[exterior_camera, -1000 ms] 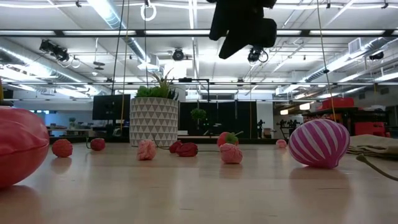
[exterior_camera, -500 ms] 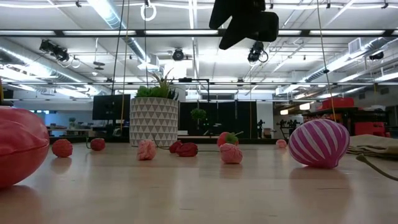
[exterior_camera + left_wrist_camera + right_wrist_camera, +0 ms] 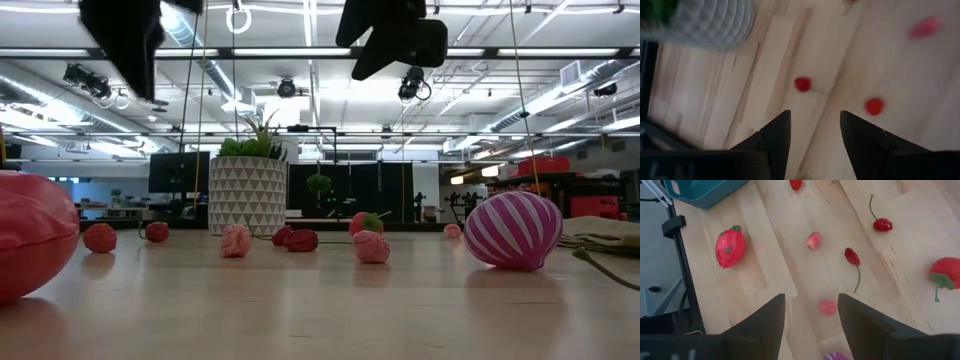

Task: Pick and placing Produce into tupperware
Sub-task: Put the red cherry into the bin

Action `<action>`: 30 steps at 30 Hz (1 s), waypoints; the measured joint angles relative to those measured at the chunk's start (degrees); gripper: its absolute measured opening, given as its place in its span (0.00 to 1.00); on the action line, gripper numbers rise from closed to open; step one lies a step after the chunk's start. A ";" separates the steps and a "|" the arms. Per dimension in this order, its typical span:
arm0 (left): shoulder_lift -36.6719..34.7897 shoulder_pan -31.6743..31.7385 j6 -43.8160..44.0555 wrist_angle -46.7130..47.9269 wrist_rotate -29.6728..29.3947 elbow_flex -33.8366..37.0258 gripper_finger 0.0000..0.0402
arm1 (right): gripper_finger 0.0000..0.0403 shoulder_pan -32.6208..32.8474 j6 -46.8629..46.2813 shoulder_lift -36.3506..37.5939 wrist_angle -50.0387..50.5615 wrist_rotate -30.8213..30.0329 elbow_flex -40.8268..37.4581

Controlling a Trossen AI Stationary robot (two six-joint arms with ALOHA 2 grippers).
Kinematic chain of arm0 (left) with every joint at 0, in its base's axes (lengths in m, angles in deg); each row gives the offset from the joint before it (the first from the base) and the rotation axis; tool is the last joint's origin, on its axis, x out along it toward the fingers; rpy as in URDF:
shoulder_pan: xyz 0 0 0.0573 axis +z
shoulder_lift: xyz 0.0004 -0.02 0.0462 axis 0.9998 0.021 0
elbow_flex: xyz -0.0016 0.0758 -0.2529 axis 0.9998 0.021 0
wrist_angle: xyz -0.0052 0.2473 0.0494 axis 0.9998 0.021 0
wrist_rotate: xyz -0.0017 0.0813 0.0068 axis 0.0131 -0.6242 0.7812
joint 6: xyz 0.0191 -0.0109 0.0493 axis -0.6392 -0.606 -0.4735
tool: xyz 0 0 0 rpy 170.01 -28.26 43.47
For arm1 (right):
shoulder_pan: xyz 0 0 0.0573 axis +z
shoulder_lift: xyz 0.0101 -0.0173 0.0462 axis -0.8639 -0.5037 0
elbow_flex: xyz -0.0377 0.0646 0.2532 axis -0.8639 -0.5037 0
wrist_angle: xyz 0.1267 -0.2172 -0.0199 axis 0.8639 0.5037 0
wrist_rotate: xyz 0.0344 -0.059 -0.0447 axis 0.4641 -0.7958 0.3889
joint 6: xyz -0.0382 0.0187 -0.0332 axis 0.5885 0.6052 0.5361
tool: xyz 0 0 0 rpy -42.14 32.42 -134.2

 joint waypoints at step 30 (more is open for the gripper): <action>0.90 11.95 11.79 -30.26 14.85 21.26 0.44 | 0.48 -0.02 2.62 0.00 0.01 -0.01 0.00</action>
